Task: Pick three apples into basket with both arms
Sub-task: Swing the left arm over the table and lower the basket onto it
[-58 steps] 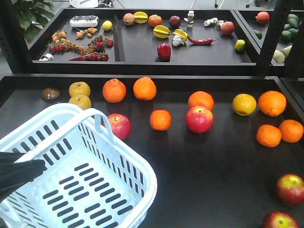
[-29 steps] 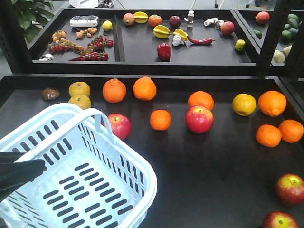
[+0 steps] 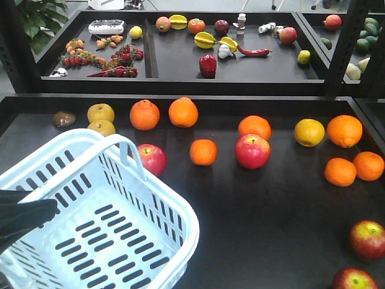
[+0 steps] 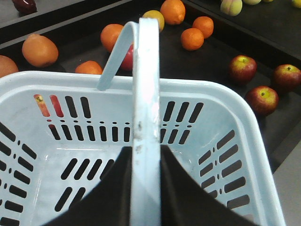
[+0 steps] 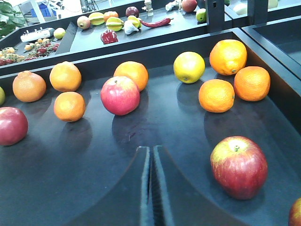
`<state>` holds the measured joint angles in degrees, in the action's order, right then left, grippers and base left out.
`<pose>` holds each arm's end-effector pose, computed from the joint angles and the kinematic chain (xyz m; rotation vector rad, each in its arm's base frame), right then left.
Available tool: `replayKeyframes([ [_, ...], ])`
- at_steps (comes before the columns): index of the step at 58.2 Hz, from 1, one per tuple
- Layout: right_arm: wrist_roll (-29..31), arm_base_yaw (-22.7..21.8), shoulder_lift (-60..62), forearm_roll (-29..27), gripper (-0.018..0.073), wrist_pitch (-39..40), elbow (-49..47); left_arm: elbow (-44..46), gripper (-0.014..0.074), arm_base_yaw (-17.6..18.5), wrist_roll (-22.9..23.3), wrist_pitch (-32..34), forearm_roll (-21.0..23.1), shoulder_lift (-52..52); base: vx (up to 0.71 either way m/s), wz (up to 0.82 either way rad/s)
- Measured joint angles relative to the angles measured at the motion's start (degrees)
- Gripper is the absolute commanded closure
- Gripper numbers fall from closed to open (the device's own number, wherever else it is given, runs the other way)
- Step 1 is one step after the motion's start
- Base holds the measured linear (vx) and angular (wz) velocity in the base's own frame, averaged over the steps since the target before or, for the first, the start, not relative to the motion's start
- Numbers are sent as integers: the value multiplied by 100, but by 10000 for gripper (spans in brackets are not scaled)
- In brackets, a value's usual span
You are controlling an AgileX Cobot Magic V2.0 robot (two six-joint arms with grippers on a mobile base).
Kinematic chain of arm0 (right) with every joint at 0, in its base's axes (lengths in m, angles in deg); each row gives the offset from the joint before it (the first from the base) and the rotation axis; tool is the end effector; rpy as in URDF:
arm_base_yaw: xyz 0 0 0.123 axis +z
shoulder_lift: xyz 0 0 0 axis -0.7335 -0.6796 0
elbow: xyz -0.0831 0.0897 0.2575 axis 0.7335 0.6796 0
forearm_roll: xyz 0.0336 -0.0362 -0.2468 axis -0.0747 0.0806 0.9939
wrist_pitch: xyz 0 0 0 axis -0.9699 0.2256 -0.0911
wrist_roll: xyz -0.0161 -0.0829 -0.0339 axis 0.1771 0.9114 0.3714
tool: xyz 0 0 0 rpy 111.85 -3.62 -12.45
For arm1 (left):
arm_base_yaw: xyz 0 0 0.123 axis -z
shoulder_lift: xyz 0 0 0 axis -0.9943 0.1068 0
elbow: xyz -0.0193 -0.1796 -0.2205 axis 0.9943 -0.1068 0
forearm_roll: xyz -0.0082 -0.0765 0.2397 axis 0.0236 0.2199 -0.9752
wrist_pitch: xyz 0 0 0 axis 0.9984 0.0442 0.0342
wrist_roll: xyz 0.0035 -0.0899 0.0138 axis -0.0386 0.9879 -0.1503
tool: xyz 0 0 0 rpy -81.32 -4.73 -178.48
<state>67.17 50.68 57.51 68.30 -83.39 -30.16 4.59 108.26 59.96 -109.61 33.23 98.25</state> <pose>0.0539 -0.0029 0.1747 0.1439 1.8176 0.0979 0.1067 -0.0754 0.3521 0.6829 1.9825 -0.4963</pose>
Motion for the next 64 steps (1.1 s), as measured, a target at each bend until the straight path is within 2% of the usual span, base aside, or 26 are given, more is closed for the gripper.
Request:
replayKeyframes([
  [12, 0, 0, 0, 0, 564, 0, 0, 0, 603, 0, 0, 204, 257, 0, 0, 0],
  [19, 0, 0, 0, 0, 564, 0, 0, 0, 603, 0, -26, 551, 709, 97, 0, 0],
  [24, 0, 0, 0, 0, 564, 0, 0, 30, 603, 0, -222, 800, 1034, 316, 0, 0],
  [32, 0, 0, 0, 0, 564, 0, 0, 306, 603, 0, -858, 829, 1582, 984, 0, 0],
  [41, 0, 0, 0, 0, 564, 0, 0, 939, 603, 0, -2059, 470, 2244, 2030, 0, 0],
  [47, 0, 0, 0, 0, 564, 0, 0, 1513, 603, 0, -2703, 149, 2613, 2811, 0, 0],
  [56, 0, 0, 0, 0, 564, 0, 0, 2424, 603, 0, -3330, -322, 2919, 3994, 0, 0],
  [64, 0, 0, 0, 0, 564, 0, 0, 3156, 599, 0, -3555, -751, 2941, 4985, 0, 0],
])
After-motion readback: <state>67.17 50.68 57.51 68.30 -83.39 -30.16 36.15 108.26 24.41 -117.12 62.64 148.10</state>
